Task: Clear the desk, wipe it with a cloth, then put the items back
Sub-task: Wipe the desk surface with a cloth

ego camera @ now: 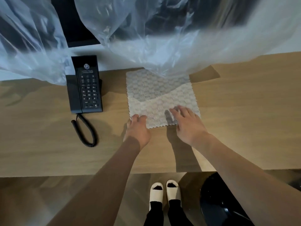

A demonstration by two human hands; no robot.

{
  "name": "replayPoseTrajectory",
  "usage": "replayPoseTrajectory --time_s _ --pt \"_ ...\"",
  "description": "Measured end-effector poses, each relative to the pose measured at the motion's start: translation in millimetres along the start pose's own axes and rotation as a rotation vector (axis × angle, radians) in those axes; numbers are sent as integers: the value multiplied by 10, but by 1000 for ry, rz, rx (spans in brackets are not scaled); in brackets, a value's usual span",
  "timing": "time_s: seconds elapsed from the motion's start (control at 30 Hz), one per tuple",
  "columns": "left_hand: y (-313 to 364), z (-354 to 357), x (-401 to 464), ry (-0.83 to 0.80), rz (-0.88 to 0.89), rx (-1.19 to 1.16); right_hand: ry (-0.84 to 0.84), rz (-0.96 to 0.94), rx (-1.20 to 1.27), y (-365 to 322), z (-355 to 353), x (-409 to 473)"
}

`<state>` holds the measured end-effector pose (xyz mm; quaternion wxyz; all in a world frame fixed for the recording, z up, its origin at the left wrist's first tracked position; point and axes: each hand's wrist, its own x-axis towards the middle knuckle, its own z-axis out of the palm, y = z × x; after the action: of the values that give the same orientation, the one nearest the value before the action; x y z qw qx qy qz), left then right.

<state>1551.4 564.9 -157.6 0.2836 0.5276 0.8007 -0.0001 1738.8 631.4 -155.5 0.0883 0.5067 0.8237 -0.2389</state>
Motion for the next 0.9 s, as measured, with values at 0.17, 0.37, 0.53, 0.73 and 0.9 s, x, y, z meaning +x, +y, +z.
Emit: replayPoseTrajectory --time_s 0.17,0.37,0.53,0.73,0.9 --pt "4 96 111 84 -40 29 24 29 -49 17 180 137" --pt "1 180 129 191 -34 93 190 6 -81 56 220 199" --pt "81 15 200 58 -84 -86 126 -3 7 12 148 265" --pt "132 -509 -241 105 -259 -788 250 -4 556 -255 -350 -45" --pt "-115 -995 -979 218 -351 -1263 306 -66 907 -1004 -717 -434"
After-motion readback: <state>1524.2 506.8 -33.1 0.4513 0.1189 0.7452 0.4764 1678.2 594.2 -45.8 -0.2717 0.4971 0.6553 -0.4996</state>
